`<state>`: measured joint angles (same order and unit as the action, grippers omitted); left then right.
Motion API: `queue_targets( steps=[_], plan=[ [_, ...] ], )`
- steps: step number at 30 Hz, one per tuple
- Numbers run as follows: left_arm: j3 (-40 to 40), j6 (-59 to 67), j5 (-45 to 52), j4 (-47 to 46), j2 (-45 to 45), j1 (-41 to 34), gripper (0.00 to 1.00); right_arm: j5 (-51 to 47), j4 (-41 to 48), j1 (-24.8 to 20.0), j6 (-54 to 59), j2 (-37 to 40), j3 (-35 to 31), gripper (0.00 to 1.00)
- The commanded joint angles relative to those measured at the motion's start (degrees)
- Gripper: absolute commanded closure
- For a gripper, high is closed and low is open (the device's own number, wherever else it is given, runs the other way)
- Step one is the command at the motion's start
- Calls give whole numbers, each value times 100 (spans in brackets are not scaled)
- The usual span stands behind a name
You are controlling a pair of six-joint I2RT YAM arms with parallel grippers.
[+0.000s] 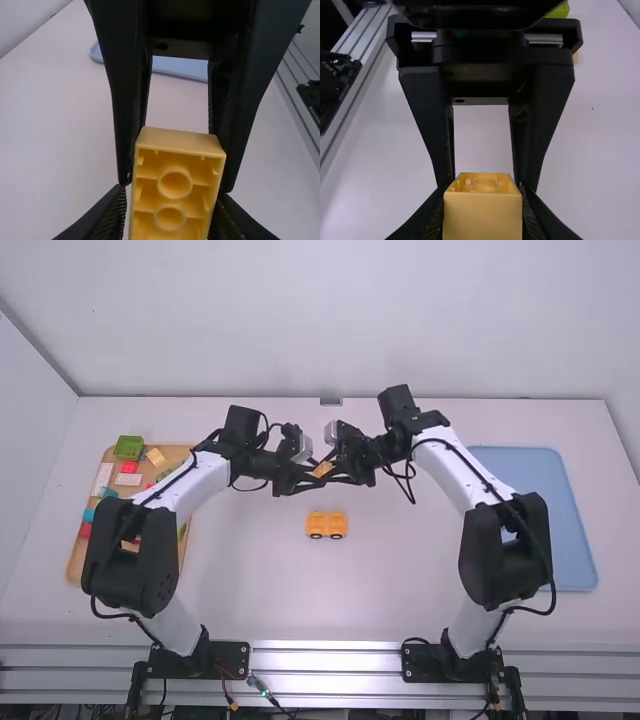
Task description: Assemble lego blocks to make yellow taxi
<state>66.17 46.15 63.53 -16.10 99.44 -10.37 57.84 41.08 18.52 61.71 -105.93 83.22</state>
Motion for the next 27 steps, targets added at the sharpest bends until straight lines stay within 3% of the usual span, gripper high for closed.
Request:
queue_targets(
  steps=[1,5,11,16,22,27],
  plan=[
    [52,44,-11,52,22,-15,64,216,96,44,-13,-7,125,80],
    [52,48,7,70,22,-42,75,221,72,28,-13,-7,125,63],
    [52,-31,4,162,22,-59,81,216,-13,33,-127,-7,125,57],
    [52,-22,7,177,22,-15,83,271,-79,-2,-146,-7,125,29],
    [52,-28,11,310,22,-37,92,990,-157,-293,-63,-7,125,29],
    [52,-297,107,599,22,-31,94,2079,188,-807,879,-7,-31,29]
  ],
)
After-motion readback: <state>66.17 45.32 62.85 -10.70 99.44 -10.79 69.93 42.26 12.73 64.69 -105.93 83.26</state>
